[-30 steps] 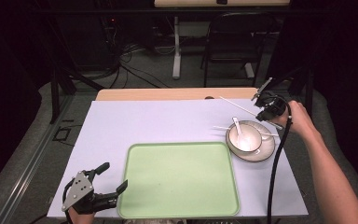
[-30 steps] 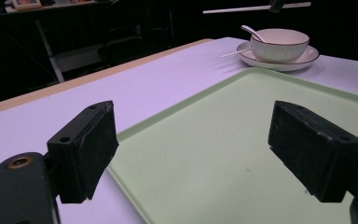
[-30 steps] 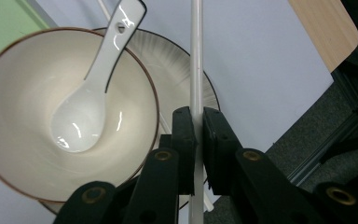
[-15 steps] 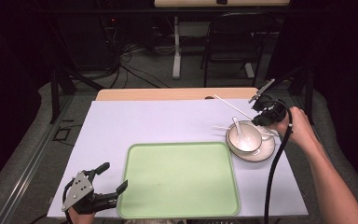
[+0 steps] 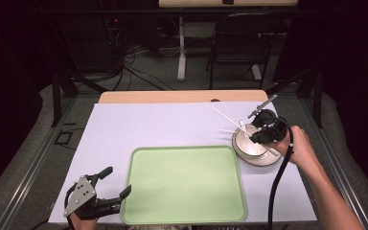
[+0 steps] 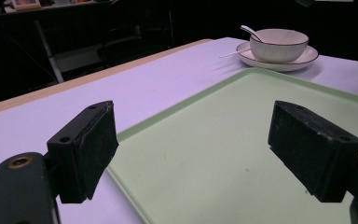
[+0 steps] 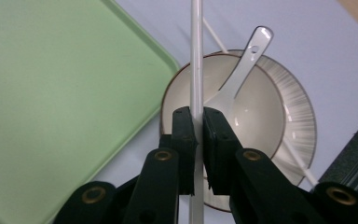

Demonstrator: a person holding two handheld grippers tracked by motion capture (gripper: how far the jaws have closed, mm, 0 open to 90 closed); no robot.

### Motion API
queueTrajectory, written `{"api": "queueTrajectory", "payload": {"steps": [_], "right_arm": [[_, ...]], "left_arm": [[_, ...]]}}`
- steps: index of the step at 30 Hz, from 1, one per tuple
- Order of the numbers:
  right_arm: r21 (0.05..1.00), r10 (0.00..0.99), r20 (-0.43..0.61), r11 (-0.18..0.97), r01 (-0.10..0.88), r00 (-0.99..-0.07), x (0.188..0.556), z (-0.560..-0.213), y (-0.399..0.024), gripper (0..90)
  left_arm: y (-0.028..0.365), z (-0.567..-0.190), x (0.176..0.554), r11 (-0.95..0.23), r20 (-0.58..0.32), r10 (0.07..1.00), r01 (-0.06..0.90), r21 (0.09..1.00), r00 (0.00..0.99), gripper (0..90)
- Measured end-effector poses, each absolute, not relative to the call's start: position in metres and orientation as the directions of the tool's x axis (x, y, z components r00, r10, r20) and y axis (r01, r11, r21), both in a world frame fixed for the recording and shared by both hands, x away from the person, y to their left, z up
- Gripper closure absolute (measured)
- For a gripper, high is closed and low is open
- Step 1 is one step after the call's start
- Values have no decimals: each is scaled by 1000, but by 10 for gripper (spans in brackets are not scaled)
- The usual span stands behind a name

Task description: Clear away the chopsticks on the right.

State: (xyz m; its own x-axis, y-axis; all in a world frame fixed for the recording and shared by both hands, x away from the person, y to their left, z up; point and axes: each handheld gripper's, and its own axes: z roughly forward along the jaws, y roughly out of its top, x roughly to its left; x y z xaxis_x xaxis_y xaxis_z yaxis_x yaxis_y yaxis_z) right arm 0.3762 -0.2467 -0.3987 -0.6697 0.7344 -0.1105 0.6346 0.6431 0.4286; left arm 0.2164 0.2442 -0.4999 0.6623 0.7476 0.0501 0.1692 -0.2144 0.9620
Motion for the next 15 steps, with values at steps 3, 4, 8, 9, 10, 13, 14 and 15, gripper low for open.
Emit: {"api": "queueTrajectory", "payload": {"steps": [3,4,8,9,10,13,14,15], "right_arm": [[440,731,-101,641,629,-675,370,-402,-243,839],[448,733,-93,635,630,-674,367,-404,-241,839],[455,727,-81,635,624,-682,356,-409,-237,838],[455,726,-78,635,624,-683,353,-411,-236,838],[454,725,-77,637,623,-685,350,-412,-236,838],[450,729,-61,630,634,-682,339,-417,-234,838],[450,729,-61,630,634,-682,339,-417,-234,838],[451,731,-60,627,635,-680,335,-420,-234,838]], "left_arm": [[244,-500,216,-214,50,746,168,962,664,155],[245,-500,216,-213,50,749,169,962,661,155],[245,-499,216,-213,50,748,168,963,662,155],[245,-499,216,-214,51,749,169,962,661,155],[245,-499,216,-213,50,748,169,962,661,154],[244,-500,216,-216,51,748,169,962,662,155],[244,-500,216,-216,51,748,169,962,662,154],[244,-499,216,-217,52,745,167,962,665,154]]}}
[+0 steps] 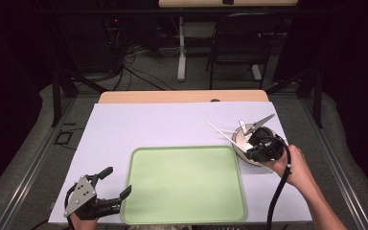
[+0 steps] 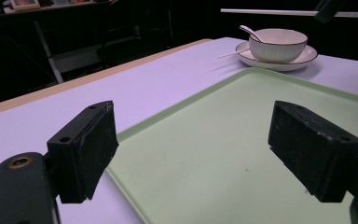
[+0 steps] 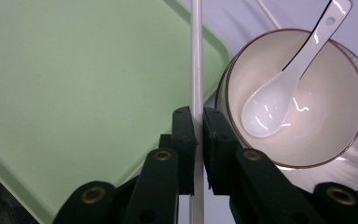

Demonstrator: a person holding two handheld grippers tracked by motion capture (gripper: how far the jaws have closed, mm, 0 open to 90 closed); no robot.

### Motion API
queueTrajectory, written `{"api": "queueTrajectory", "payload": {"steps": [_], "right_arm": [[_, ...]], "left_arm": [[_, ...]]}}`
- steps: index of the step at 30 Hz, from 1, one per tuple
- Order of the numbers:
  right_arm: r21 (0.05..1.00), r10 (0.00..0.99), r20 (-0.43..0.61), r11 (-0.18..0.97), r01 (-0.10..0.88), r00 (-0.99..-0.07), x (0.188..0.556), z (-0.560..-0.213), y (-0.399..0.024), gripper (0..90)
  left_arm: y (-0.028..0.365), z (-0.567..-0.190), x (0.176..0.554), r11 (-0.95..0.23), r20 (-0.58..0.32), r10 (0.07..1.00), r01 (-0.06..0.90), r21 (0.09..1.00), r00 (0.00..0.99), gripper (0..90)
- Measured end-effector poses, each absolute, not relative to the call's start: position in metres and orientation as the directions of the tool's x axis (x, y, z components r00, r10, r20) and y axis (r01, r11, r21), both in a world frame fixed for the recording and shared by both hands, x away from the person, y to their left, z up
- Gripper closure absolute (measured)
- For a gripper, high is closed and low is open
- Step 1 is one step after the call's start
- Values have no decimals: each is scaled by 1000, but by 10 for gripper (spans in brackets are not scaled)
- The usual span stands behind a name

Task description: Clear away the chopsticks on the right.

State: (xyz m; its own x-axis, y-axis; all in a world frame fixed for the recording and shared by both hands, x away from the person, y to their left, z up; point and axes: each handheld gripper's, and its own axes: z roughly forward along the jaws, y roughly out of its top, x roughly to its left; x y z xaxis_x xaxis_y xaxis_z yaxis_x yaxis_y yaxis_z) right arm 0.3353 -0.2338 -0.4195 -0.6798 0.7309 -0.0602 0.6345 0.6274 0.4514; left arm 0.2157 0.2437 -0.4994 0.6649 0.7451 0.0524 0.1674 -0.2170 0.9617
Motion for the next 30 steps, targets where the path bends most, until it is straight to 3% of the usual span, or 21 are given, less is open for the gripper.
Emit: {"api": "queueTrajectory", "payload": {"steps": [18,30], "right_arm": [[404,774,13,575,711,-634,308,-451,-220,837],[375,837,82,476,795,-540,300,-482,-207,838]], "left_arm": [[245,-499,214,-214,54,742,160,964,668,154],[245,-499,214,-216,56,743,160,963,667,154]]}}
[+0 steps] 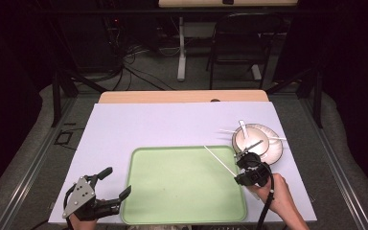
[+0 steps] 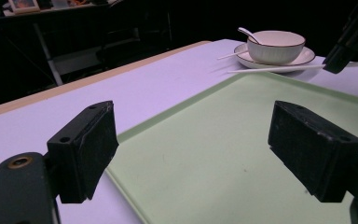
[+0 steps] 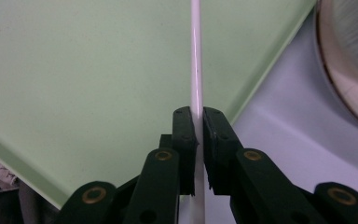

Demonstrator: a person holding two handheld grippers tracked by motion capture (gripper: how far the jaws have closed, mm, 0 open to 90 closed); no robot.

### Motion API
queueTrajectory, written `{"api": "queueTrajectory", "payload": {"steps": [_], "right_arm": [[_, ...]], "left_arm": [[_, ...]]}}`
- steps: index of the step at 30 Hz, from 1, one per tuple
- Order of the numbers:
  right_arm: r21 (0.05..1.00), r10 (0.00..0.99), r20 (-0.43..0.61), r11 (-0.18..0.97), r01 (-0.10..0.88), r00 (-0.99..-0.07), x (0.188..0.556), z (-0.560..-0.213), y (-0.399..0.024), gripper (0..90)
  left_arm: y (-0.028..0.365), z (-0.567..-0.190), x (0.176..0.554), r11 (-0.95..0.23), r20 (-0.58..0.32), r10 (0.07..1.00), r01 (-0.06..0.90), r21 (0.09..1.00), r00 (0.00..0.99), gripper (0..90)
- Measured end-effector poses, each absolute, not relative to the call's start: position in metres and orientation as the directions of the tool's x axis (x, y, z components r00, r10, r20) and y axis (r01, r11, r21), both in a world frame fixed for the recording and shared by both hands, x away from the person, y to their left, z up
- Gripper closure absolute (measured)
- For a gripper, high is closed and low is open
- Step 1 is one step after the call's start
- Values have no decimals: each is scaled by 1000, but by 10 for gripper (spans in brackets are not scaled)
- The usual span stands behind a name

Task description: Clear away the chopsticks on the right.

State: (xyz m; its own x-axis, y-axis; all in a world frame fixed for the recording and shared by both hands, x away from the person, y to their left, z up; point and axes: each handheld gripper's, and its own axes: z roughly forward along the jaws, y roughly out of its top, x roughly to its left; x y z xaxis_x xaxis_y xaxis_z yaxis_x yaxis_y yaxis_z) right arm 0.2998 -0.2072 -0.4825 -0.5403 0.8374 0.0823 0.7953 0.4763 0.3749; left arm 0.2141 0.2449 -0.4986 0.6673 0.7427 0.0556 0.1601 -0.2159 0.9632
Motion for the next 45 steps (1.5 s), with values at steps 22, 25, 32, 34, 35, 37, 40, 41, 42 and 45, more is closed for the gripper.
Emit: {"api": "queueTrajectory", "payload": {"steps": [22,25,32,34,35,37,40,41,42,45], "right_arm": [[325,892,106,388,863,-440,303,-525,-179,806],[336,891,94,391,857,-444,303,-527,-178,805],[356,866,58,447,821,-497,301,-520,-180,530],[393,855,73,449,803,-514,300,-517,-182,438],[385,843,62,474,792,-535,300,-513,-184,402],[454,837,80,453,767,-541,298,-515,-185,376],[420,800,53,525,740,-598,297,-497,-193,279],[457,793,61,517,723,-606,297,-495,-196,264],[463,788,57,523,715,-613,297,-492,-198,219],[498,773,41,533,684,-633,298,-482,-206,150]], "left_arm": [[245,-498,213,-209,52,743,158,965,667,154],[246,-498,213,-210,52,744,159,965,667,154],[246,-498,213,-210,54,743,156,965,667,154],[246,-498,213,-209,54,743,156,965,667,154],[246,-498,213,-208,53,744,156,966,666,155],[246,-498,213,-207,52,745,156,966,666,155],[246,-499,214,-212,54,743,158,964,667,154],[246,-499,214,-212,54,743,158,964,667,155],[245,-499,214,-215,55,742,159,964,668,155],[245,-499,214,-218,58,743,159,963,667,155]]}}
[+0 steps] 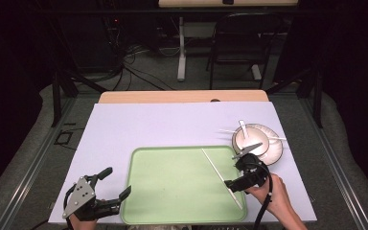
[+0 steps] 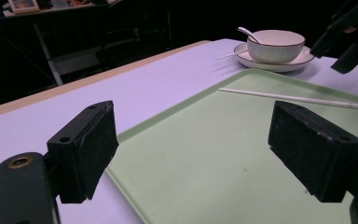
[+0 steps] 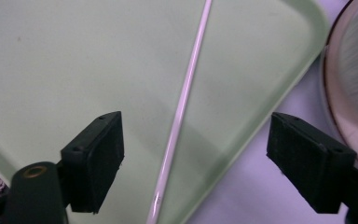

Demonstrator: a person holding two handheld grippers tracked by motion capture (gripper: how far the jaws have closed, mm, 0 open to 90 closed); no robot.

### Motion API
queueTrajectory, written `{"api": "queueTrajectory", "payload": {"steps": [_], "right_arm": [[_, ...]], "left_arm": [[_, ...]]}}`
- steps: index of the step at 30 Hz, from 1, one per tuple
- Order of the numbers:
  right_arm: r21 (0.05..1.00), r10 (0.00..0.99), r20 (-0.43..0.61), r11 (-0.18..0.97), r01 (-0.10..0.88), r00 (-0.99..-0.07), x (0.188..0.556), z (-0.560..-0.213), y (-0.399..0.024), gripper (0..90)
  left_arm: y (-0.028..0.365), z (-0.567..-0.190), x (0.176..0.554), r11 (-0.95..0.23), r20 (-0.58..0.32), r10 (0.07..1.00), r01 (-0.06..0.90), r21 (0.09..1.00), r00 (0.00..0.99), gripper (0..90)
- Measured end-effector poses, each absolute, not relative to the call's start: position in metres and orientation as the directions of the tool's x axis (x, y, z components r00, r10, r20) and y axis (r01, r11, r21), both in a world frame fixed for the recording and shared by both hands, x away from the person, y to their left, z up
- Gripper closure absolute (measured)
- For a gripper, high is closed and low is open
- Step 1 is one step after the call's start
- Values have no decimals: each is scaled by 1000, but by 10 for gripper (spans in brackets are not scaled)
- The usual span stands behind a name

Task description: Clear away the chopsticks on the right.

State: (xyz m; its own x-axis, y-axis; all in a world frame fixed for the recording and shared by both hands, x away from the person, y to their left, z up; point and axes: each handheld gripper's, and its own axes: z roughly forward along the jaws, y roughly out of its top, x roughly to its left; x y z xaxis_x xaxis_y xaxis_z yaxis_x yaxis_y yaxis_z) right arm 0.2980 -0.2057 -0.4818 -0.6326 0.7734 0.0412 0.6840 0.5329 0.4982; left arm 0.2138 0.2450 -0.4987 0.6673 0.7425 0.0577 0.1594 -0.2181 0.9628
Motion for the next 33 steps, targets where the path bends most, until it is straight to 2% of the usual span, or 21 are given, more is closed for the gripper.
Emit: {"api": "queueTrajectory", "payload": {"steps": [4,5,9,19,33], "right_arm": [[526,768,29,532,663,-639,299,-473,-213,112],[539,768,15,533,652,-640,300,-468,-219,64],[540,760,-6,550,637,-650,303,-459,-229,9],[591,771,-65,541,599,-633,317,-436,-270,0],[553,743,-148,609,568,-653,357,-415,-307,0]], "left_arm": [[245,-499,214,-217,57,744,160,963,665,155],[245,-499,214,-221,60,744,161,962,666,155],[245,-499,214,-219,59,743,160,963,667,155],[245,-499,214,-218,59,745,159,963,664,154],[245,-499,215,-215,56,747,161,963,662,155]]}}
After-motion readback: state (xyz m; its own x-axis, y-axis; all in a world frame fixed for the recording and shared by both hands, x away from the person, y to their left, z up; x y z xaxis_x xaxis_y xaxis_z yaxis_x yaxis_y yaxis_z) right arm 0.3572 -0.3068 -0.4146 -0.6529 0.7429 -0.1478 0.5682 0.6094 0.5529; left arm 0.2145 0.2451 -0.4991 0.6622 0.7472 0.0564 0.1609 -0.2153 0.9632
